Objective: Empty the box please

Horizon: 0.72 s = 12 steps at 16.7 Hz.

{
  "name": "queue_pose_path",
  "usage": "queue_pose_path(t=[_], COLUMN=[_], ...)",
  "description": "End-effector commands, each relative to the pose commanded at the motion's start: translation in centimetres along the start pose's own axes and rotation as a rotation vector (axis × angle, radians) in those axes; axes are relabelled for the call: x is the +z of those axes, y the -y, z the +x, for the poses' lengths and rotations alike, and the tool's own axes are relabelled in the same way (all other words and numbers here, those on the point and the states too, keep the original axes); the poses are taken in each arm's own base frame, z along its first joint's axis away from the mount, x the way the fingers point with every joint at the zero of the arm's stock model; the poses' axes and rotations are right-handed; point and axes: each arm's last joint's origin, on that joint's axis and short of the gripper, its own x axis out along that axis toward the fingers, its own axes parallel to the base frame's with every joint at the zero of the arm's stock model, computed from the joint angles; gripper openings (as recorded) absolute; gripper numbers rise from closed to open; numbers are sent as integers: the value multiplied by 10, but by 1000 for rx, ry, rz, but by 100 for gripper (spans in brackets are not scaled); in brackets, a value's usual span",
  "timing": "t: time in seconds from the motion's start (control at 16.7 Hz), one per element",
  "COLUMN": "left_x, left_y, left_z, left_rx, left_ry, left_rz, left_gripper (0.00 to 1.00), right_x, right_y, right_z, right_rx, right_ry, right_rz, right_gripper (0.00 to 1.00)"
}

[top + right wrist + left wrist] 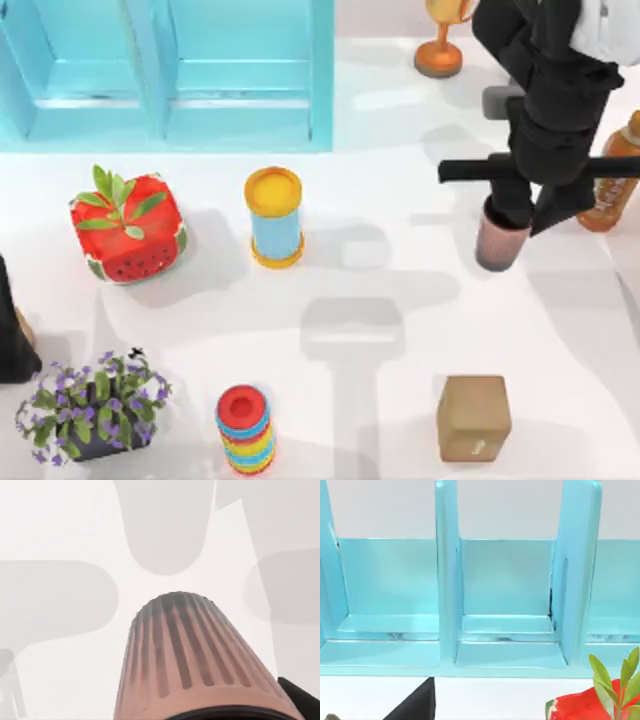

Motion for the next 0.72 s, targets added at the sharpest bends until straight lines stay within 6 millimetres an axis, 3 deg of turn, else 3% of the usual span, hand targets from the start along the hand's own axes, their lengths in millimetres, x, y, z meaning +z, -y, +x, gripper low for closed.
queue_pose_path(t=[0.3,0.72], left_x=[0,0], left_y=[0,0], left_z=[0,0], left_rx=[0,0], left_ry=[0,0], left_rz=[0,0], left_gripper=[100,100], right_x=[0,0], right_y=[1,-5], right_z=[0,43], right_rx=[4,1], right_ry=[-2,1], right_rz=[4,0], right_gripper=[0,0])
